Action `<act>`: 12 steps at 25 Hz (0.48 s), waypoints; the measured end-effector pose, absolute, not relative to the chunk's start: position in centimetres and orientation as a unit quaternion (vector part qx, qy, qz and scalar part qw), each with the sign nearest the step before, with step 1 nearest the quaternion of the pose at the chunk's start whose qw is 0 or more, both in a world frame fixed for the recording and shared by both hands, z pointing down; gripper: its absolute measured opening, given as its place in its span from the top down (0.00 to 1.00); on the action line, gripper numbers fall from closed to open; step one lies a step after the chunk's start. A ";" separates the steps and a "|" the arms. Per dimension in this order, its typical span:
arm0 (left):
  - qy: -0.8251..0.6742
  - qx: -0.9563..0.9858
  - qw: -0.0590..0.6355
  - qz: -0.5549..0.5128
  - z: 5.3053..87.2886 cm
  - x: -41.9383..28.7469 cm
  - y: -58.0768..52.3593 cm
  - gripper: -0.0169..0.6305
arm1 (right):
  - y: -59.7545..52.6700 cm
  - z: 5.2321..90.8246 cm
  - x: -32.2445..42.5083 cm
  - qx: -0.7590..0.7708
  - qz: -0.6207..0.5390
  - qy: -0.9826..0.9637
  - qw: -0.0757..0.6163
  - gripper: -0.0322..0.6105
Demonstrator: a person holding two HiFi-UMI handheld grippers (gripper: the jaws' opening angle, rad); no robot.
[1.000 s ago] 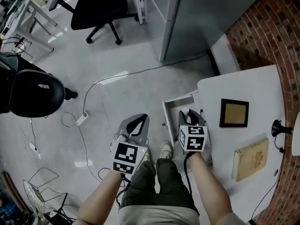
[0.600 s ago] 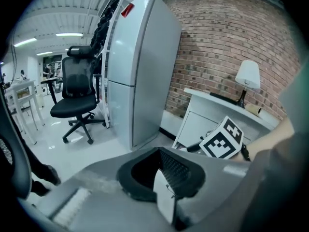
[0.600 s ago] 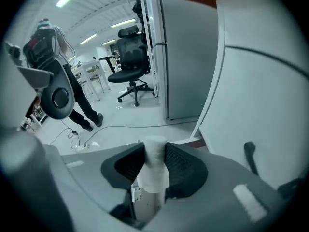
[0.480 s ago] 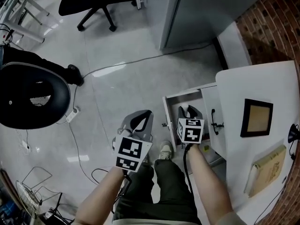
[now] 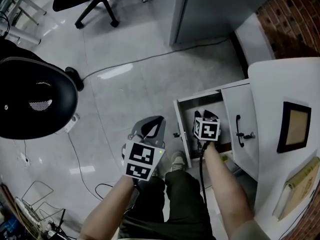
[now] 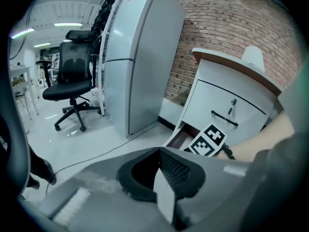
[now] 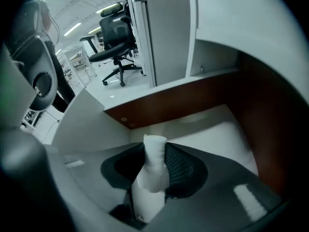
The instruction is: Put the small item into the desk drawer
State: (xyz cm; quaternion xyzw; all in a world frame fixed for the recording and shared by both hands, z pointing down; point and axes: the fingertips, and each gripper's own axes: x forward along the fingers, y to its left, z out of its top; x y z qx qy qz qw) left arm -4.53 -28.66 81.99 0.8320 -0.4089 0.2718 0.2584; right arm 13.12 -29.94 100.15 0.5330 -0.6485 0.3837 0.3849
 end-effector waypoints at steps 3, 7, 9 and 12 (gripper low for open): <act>-0.406 0.833 0.260 0.272 82.7 -4.3 -28.5 0.97 | -29.6 101.7 13.8 0.535 0.390 -0.640 0.391 0.74; -0.404 0.833 0.261 0.274 83.0 -4.5 -28.2 0.97 | -29.0 102.5 14.4 0.544 0.404 -0.629 0.381 0.71; -0.405 0.831 0.264 0.276 83.0 -4.7 -28.0 0.97 | -28.8 102.2 14.4 0.544 0.400 -0.633 0.379 0.68; -0.405 0.828 0.268 0.280 82.5 -5.0 -27.7 0.97 | -28.5 101.0 14.4 0.545 0.393 -0.635 0.380 0.68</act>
